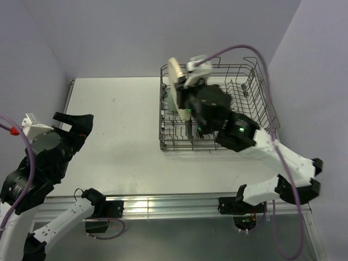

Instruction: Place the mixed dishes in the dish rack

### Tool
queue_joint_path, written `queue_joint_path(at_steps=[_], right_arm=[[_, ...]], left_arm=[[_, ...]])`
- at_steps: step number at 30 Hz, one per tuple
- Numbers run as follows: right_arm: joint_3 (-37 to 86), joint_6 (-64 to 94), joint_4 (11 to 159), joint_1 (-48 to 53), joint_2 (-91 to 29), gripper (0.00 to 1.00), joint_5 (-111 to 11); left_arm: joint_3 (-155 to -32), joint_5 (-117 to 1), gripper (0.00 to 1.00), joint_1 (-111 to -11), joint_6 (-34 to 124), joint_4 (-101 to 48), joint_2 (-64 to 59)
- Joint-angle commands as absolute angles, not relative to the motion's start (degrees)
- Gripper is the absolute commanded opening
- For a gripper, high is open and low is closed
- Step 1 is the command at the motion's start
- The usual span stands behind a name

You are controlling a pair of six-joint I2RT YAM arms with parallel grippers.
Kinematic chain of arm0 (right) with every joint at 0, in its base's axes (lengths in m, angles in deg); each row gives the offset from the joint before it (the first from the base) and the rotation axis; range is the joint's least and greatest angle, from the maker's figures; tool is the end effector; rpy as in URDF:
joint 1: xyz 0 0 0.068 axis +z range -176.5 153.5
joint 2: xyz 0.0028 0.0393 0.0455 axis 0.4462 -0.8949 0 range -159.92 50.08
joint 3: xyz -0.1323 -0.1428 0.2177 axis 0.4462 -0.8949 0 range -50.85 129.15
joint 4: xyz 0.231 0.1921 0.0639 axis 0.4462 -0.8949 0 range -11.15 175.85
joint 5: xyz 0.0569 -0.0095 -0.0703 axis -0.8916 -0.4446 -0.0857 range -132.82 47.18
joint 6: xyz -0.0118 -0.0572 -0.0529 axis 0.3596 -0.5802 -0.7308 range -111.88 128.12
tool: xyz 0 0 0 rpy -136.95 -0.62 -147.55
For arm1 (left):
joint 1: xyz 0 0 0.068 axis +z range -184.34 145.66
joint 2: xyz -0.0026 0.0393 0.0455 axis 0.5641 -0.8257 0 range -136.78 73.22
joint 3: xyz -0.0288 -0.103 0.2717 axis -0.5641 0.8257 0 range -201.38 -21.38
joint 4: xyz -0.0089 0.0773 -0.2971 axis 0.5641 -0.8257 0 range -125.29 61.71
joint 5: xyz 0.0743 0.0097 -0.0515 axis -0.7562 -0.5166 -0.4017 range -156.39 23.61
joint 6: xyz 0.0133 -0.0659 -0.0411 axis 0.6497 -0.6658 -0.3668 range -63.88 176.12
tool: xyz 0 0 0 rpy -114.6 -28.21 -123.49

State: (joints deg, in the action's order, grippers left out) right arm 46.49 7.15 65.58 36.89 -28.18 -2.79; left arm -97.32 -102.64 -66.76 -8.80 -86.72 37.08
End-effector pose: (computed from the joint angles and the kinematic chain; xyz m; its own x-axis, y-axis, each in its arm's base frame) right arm 0.1936 0.2897 0.5413 -0.0026 -0.0342 -0.9994 -0.3966 0.9175 -0.0304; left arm 0.1055 -0.0195 0.4736 -0.0775 -0.8160 -0.5728 -0.2616 0.5711 -0.7781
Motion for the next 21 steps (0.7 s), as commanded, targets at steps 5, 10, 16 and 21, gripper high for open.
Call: queue_joint_path(at_steps=[5, 10, 16, 21], right_arm=[[43.9, 21.7, 65.2, 31.3, -11.6, 0.0, 7.1], [38.4, 27.0, 58.7, 24.2, -7.7, 0.0, -0.3], [29.3, 29.0, 56.9, 14.1, -5.6, 0.0, -11.7], [24.0, 24.8, 58.6, 7.4, -5.9, 0.0, -20.9]], left_arm=[[-90.6, -93.0, 0.96, -66.7, -6.3, -77.2, 32.9], [-84.2, -89.7, 0.95, -66.7, -8.3, -74.4, 35.0], [-81.1, -87.8, 0.93, -66.7, -8.6, -74.3, 37.8], [-79.7, -84.4, 0.93, -66.8, -6.2, -73.4, 40.0]])
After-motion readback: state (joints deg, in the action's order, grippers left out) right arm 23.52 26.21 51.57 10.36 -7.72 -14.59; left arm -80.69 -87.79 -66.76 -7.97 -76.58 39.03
